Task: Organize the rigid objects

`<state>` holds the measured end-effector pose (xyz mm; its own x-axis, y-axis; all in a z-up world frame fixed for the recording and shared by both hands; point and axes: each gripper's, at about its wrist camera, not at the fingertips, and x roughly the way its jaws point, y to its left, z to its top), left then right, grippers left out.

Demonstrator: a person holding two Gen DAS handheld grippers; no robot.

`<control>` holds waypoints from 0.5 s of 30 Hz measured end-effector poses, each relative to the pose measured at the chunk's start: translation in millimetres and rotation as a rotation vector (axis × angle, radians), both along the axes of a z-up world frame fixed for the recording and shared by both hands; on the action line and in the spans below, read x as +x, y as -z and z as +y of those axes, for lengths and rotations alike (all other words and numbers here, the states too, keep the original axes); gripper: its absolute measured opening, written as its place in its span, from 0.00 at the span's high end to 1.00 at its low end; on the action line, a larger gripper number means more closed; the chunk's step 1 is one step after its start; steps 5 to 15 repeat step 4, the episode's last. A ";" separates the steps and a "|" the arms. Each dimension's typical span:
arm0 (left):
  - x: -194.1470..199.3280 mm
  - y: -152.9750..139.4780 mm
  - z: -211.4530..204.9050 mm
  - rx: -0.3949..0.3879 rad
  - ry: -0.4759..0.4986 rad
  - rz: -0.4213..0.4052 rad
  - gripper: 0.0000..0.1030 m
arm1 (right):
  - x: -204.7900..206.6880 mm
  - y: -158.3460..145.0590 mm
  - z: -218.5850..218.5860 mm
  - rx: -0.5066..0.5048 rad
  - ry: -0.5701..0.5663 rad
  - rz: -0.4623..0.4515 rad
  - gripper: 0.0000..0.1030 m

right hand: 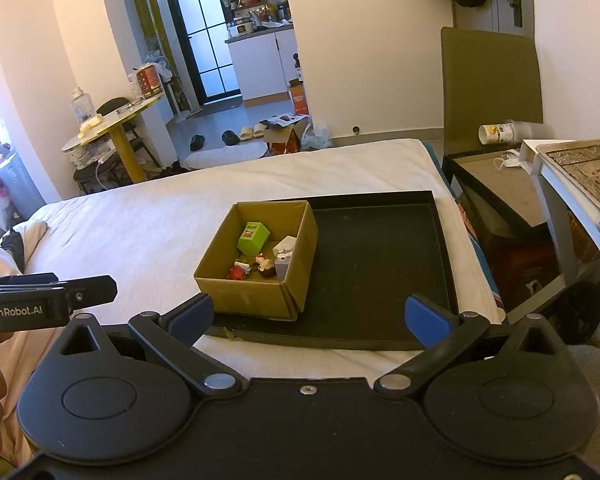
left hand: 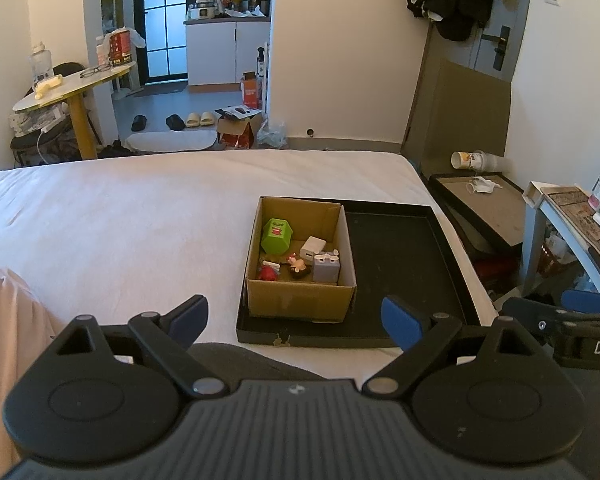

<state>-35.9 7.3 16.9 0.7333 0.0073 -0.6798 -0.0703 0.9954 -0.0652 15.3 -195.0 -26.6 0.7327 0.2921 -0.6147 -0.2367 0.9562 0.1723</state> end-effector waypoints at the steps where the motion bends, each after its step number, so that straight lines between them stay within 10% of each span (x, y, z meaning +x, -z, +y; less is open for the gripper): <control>1: -0.1 0.2 0.1 0.001 0.001 0.001 0.10 | 0.3 -0.3 -0.4 0.000 -0.001 0.000 0.00; 15: 0.8 1.5 1.2 -0.007 0.006 0.004 0.10 | 0.3 3.0 1.7 0.000 -0.001 0.006 0.00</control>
